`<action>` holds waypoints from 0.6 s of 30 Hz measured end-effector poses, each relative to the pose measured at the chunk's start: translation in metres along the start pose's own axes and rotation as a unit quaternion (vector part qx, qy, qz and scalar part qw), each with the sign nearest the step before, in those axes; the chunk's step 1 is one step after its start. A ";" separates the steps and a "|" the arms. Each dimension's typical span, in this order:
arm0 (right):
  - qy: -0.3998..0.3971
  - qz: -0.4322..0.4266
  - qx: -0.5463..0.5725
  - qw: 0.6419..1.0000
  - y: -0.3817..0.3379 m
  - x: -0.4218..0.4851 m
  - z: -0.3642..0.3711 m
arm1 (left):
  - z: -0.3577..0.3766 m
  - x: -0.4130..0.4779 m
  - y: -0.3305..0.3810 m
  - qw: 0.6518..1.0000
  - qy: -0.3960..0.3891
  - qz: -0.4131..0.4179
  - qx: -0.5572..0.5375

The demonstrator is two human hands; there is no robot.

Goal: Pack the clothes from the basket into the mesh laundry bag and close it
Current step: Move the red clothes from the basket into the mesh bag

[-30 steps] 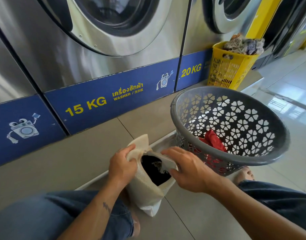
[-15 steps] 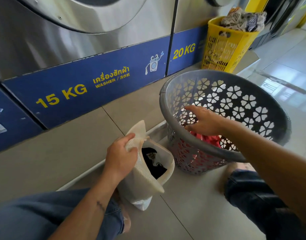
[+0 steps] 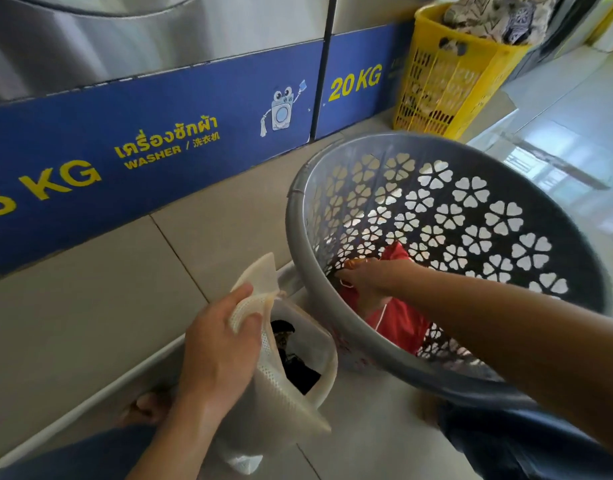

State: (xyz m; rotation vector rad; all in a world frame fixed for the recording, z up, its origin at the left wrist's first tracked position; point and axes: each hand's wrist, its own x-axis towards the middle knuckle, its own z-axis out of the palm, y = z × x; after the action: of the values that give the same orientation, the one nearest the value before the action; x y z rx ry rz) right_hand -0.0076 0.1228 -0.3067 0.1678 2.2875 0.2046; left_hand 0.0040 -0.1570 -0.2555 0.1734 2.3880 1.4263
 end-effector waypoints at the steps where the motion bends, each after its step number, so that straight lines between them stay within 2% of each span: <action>1: 0.003 0.002 -0.020 1.000 0.004 0.009 0.004 | 0.001 0.001 -0.001 1.000 0.006 -0.004 -0.002; 5: -0.025 0.031 -0.091 0.995 0.018 0.039 0.039 | 0.005 0.003 -0.003 1.000 0.009 -0.016 0.001; 9: -0.050 0.039 -0.116 0.991 0.020 0.054 0.069 | 0.008 0.004 -0.006 1.000 0.002 -0.022 0.013; 12: -0.030 0.032 -0.169 0.985 0.012 0.055 0.072 | 0.011 0.003 -0.006 1.000 -0.006 -0.017 0.022; 18: 0.020 -0.006 -0.169 0.985 0.010 0.042 0.050 | 0.007 0.003 -0.005 1.000 -0.011 -0.010 0.026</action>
State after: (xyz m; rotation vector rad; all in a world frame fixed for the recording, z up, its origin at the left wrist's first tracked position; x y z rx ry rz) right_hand 0.0033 0.1455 -0.3681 -0.0271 2.2534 0.5895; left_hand 0.0036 -0.1528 -0.2631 0.1771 2.4050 1.3470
